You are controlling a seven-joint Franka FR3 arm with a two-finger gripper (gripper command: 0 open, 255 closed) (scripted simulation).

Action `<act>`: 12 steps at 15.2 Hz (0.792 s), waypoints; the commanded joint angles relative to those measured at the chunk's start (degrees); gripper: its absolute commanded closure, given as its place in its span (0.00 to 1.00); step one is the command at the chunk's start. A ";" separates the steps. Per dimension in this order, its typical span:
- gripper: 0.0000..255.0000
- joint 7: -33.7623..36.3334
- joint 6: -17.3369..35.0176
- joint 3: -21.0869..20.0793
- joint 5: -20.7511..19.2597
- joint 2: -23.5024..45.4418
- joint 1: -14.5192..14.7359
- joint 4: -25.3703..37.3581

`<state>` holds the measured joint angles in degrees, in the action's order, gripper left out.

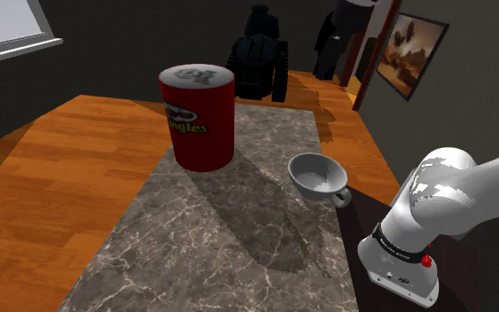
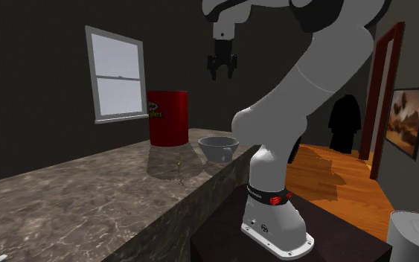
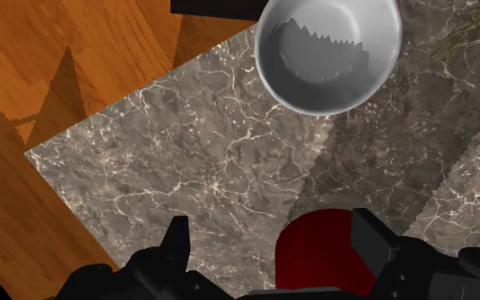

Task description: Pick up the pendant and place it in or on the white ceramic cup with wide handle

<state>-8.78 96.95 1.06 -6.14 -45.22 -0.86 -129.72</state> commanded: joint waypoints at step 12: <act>0.00 18.76 3.65 -10.62 8.25 -11.17 0.58 -19.12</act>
<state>7.57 100.34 -7.94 0.77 -55.66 -0.66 -147.44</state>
